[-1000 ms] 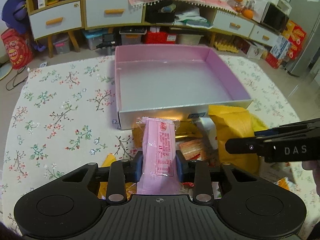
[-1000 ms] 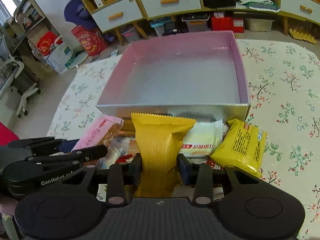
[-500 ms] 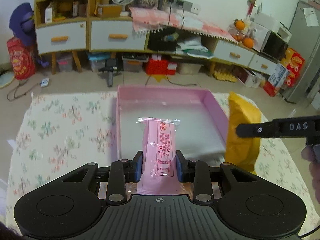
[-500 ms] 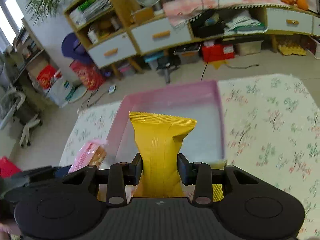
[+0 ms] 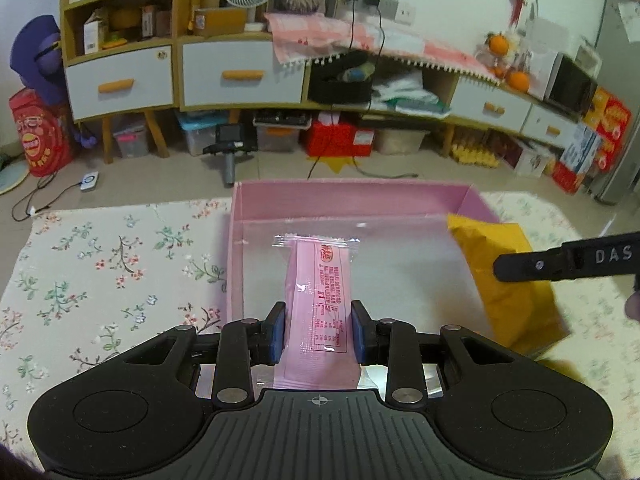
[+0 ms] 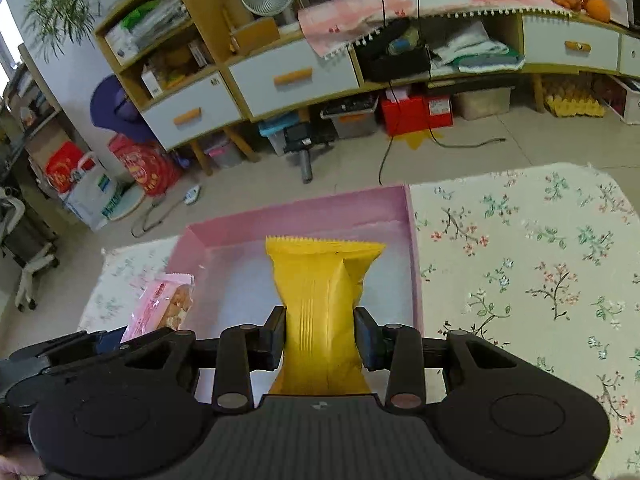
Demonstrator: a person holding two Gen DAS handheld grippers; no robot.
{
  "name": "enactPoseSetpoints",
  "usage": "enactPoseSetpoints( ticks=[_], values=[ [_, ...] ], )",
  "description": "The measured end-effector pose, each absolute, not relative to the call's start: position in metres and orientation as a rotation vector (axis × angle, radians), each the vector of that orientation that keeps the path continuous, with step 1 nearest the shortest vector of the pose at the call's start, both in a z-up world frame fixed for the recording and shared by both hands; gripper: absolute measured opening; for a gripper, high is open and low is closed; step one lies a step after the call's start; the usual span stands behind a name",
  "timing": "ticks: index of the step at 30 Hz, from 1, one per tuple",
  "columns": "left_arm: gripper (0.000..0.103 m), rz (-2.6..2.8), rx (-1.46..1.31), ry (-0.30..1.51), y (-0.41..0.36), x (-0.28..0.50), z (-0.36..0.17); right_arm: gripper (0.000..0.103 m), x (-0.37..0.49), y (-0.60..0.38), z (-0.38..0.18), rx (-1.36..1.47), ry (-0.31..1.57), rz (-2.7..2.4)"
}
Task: Organize snacks
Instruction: 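Carry both packs into the box and open both tools to release them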
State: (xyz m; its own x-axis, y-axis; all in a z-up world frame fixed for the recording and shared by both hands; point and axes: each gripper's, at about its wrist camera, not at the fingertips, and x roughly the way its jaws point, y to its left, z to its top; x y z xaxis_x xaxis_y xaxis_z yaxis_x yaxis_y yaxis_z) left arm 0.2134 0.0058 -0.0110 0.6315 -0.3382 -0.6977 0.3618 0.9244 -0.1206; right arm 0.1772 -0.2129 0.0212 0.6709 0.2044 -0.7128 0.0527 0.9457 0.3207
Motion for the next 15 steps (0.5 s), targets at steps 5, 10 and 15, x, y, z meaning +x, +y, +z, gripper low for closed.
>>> enactPoseSetpoints(
  ticks=[5, 10, 15],
  values=[
    [0.03, -0.383, 0.045, 0.796, 0.003, 0.219, -0.023, 0.002, 0.183, -0.216, 0.009, 0.33, 0.864, 0.072],
    [0.03, -0.383, 0.045, 0.806, 0.003, 0.221, -0.028, 0.002, 0.182, -0.217, 0.009, 0.339, 0.854, 0.075],
    [0.062, -0.401, 0.069, 0.801, -0.003, 0.218, -0.024, 0.012, 0.181, -0.218, 0.01, 0.332, 0.849, 0.063]
  ],
)
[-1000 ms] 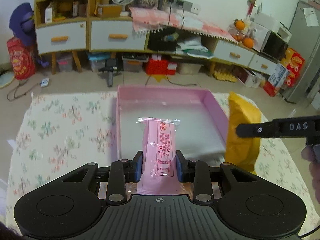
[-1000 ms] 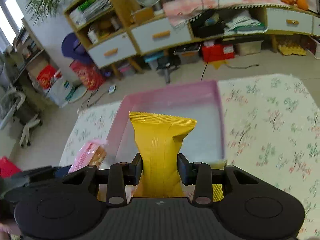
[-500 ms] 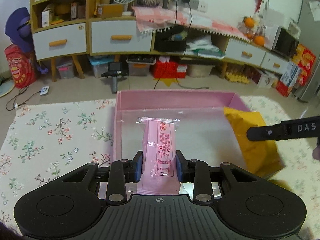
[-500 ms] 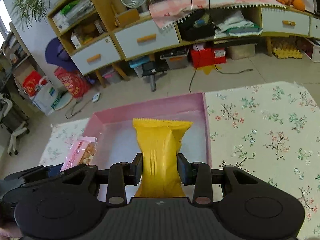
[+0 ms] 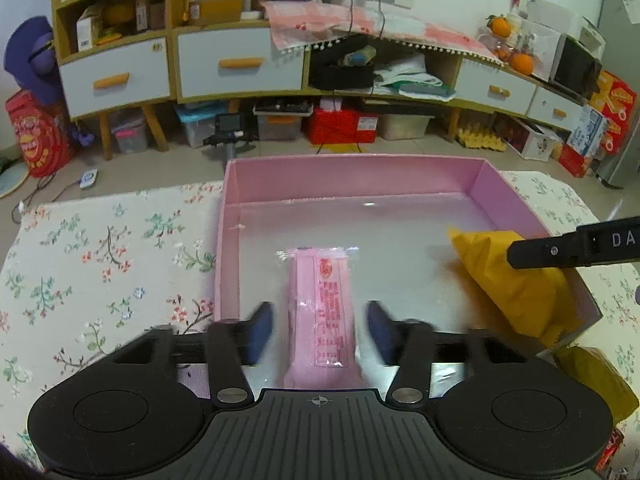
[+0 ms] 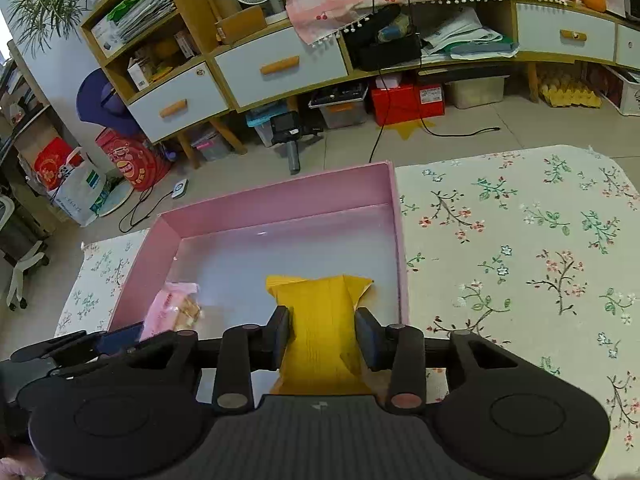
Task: Organize snacks
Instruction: 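Carry both packs into the box and open both tools to release them, then withdraw both tools from the box back over the snack pile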
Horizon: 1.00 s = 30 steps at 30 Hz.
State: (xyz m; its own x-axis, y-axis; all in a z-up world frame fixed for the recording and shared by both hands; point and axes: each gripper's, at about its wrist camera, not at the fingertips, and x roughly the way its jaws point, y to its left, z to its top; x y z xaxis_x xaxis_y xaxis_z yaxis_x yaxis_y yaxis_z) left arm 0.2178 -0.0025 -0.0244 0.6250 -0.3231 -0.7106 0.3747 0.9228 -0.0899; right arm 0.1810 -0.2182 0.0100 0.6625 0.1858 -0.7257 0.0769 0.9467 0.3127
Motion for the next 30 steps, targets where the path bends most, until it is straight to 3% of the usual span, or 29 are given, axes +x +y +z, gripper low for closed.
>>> enactPoseSetpoints(
  ticks=[2, 8, 14, 20, 30],
  values=[
    [0.075, -0.406, 0.072, 0.789, -0.004, 0.215, -0.02, 0.023, 0.18, -0.22, 0.013, 0.341, 0.842, 0.066],
    [0.088, -0.425, 0.085, 0.774, -0.008, 0.203, -0.004, 0.049, 0.168, -0.218, 0.031, 0.3, 0.817, 0.064],
    [0.095, -0.432, 0.07, 0.798, -0.005, 0.178, 0.017, 0.063, 0.141, -0.219, 0.05, 0.301, 0.816, 0.034],
    [0.099, -0.407, 0.093, 0.819, 0.003, 0.143, 0.033, 0.073, 0.108, -0.211, 0.063, 0.291, 0.811, 0.044],
    [0.101, -0.364, 0.092, 0.848, 0.024, 0.099, 0.035, 0.076, 0.073, -0.2, 0.057, 0.282, 0.812, 0.077]
  ],
)
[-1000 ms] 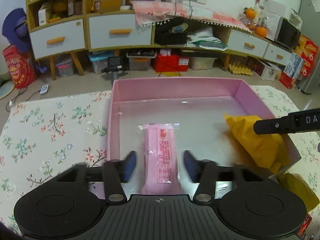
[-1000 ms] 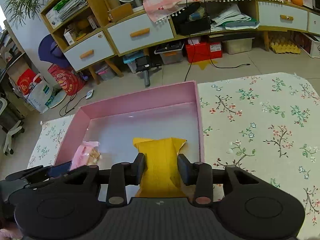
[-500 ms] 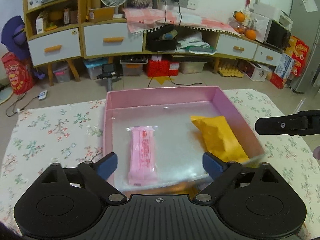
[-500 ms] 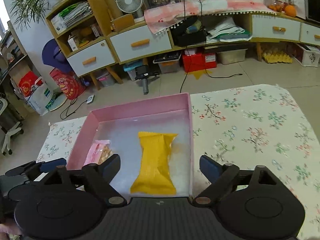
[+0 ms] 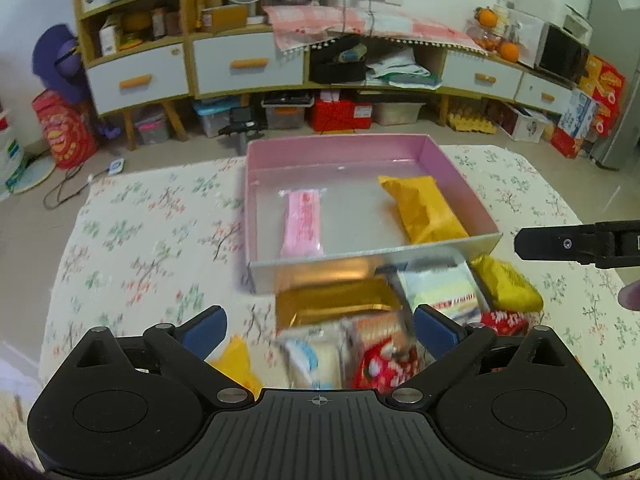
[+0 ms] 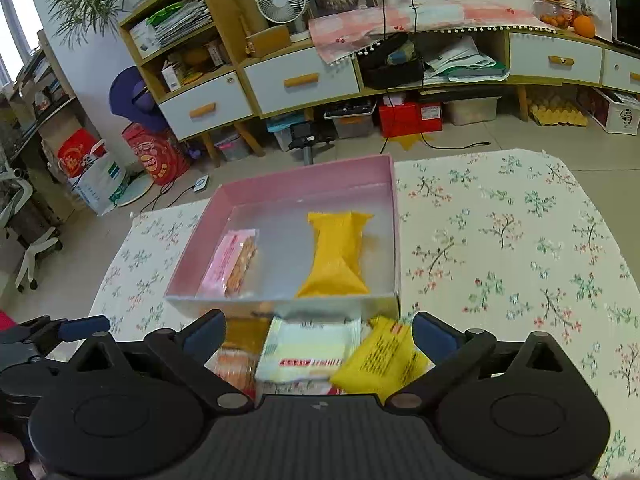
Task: Organize snacks
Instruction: 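Withdraw both tools from the box back over the snack pile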
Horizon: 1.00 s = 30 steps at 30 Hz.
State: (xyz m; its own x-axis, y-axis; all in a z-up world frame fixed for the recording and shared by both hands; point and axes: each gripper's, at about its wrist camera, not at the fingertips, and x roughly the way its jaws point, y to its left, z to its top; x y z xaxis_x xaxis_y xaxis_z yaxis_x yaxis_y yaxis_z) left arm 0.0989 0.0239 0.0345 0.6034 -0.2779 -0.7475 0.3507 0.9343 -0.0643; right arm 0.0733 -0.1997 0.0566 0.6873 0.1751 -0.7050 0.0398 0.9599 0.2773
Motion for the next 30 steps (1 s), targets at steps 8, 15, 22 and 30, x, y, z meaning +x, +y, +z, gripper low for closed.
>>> enactPoseSetpoints(
  ticks=[8, 15, 22, 30],
  values=[
    [0.101, -0.349, 0.143, 0.814, 0.043, 0.08, 0.021, 0.076, 0.057, -0.195, 0.045, 0.24, 0.814, 0.083],
    [0.101, -0.352, 0.138, 0.831, 0.059, 0.075, 0.01, 0.077, 0.047, -0.191, 0.042, 0.225, 0.813, 0.114],
    [0.101, -0.335, 0.06, 0.909, 0.075, 0.076, -0.004, 0.077, 0.037, -0.184, 0.035, 0.183, 0.834, 0.132],
    [0.098, -0.307, -0.084, 0.944, 0.079, 0.073, -0.013, 0.077, 0.029, -0.154, 0.025, 0.125, 0.867, 0.225]
  ],
)
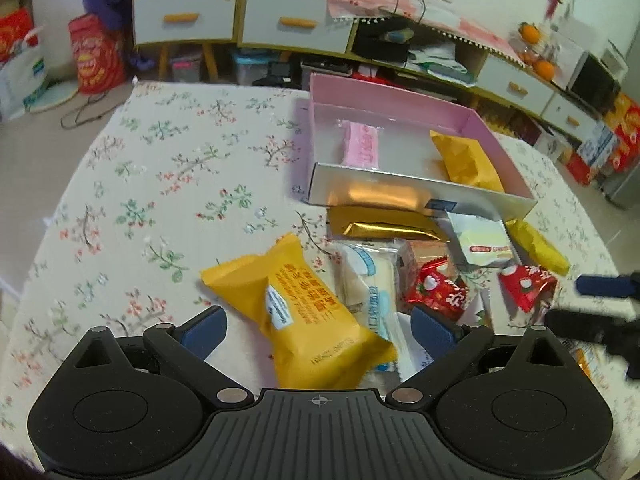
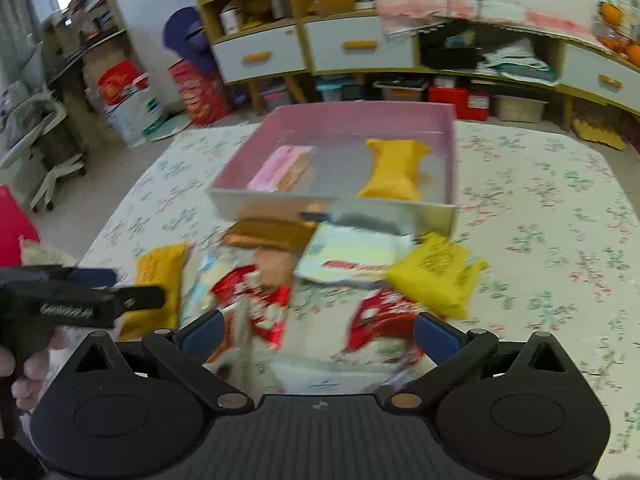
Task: Organize snacks
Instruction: 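Withdraw both tools from the box back over the snack pile, then grasp a yellow waffle sandwich pack with the left tool while the right tool grasps a white pecan bag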
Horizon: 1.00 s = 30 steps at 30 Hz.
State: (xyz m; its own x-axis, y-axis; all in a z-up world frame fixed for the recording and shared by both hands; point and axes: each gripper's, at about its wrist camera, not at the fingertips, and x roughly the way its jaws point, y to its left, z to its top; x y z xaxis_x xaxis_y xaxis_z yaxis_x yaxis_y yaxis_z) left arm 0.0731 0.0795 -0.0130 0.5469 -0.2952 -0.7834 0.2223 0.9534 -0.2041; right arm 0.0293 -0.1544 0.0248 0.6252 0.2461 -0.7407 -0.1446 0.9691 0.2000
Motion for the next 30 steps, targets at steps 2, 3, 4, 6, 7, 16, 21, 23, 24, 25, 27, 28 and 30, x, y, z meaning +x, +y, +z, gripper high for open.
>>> enactPoseSetpoints(
  ticks=[2, 3, 4, 6, 7, 16, 21, 23, 24, 25, 27, 28, 30],
  values=[
    [0.096, -0.304, -0.104, 0.956, 0.078, 0.073, -0.016, 0.077, 0.028, -0.145, 0.022, 0.122, 0.873, 0.261],
    [0.095, -0.303, -0.111, 0.959, 0.078, 0.073, -0.017, 0.077, 0.028, -0.141, 0.021, 0.12, 0.877, 0.278],
    [0.094, -0.3, -0.119, 0.96, 0.078, 0.073, -0.017, 0.077, 0.027, -0.136, 0.02, 0.114, 0.882, 0.298],
    [0.089, -0.293, -0.131, 0.957, 0.077, 0.072, -0.018, 0.077, 0.026, -0.126, 0.018, 0.094, 0.887, 0.322],
    [0.086, -0.289, -0.137, 0.956, 0.078, 0.073, -0.018, 0.077, 0.026, -0.123, 0.017, 0.085, 0.888, 0.329],
    [0.063, -0.266, -0.166, 0.967, 0.078, 0.075, -0.023, 0.073, 0.027, -0.105, 0.012, 0.057, 0.878, 0.375],
    [0.053, -0.257, -0.182, 0.973, 0.08, 0.077, -0.025, 0.064, 0.031, -0.096, 0.007, 0.056, 0.882, 0.403],
    [0.051, -0.259, -0.18, 0.972, 0.08, 0.077, -0.025, 0.058, 0.033, -0.093, 0.005, 0.049, 0.891, 0.401],
    [0.05, -0.259, -0.182, 0.972, 0.081, 0.078, -0.025, 0.057, 0.034, -0.093, 0.003, 0.048, 0.894, 0.4],
    [0.049, -0.259, -0.184, 0.973, 0.081, 0.078, -0.026, 0.053, 0.034, -0.092, 0.002, 0.047, 0.898, 0.399],
    [0.046, -0.259, -0.189, 0.977, 0.082, 0.079, -0.026, 0.047, 0.035, -0.09, -0.001, 0.047, 0.914, 0.401],
    [0.045, -0.259, -0.192, 0.979, 0.082, 0.079, -0.026, 0.044, 0.035, -0.09, -0.002, 0.048, 0.923, 0.4],
    [0.044, -0.261, -0.195, 0.983, 0.083, 0.08, -0.025, 0.039, 0.036, -0.089, -0.005, 0.05, 0.935, 0.399]
  ],
)
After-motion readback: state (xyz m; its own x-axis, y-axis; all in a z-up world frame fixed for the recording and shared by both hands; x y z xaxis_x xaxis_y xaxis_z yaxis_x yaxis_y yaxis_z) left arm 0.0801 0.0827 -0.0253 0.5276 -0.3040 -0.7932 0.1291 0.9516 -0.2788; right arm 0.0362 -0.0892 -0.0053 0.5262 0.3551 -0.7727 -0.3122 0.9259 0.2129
